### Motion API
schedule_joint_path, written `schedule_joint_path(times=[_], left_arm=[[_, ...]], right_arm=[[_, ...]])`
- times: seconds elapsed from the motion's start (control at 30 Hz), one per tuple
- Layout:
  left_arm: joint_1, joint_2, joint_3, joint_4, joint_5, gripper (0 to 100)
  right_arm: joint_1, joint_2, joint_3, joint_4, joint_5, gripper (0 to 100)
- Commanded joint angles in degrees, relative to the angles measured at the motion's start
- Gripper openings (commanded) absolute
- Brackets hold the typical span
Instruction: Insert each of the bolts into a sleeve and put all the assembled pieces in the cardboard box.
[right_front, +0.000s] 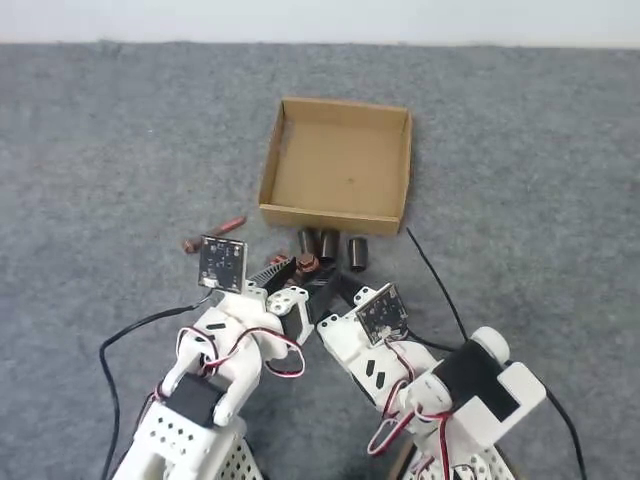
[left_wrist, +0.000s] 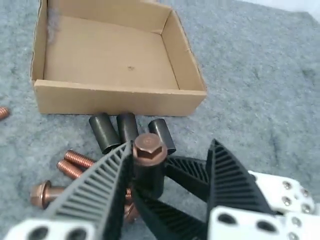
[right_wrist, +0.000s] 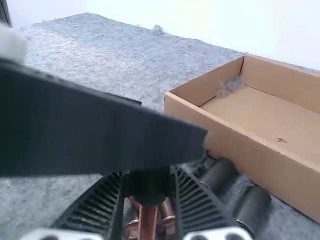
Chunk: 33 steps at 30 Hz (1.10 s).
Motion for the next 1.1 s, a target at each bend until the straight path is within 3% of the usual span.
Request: schedule_joint_path(times=[0.0, 0.43, 0.77, 0.87, 1.0, 1.07], left_arm=[[-1.6, -1.2, -5.3, 0.0, 1.1, 22], [-25.1, -1.2, -9.9, 0.1, 1.1, 22], [-33.8, -1.1, -1.9, 0.2, 0.6, 22], [-35.8, -1.1, -1.3, 0.1, -3.1, 17], [-36.0, -1.1, -1.2, 0.1, -6.2, 1], [-36.0, -1.1, -0.6, 0.2, -6.4, 2]], right_arm=[[0.8, -0.5, 0.9, 0.0, 0.7, 0.7], [0.8, -0.6, 0.9, 0.0, 0.7, 0.7], [0.9, -0.7, 1.2, 0.0, 0.7, 0.7], [0.9, -0.7, 1.3, 0.0, 0.7, 0.7], [0.9, -0.7, 1.3, 0.0, 0.7, 0.7], [0.9, -0.8, 1.3, 0.0, 0.7, 0.7]])
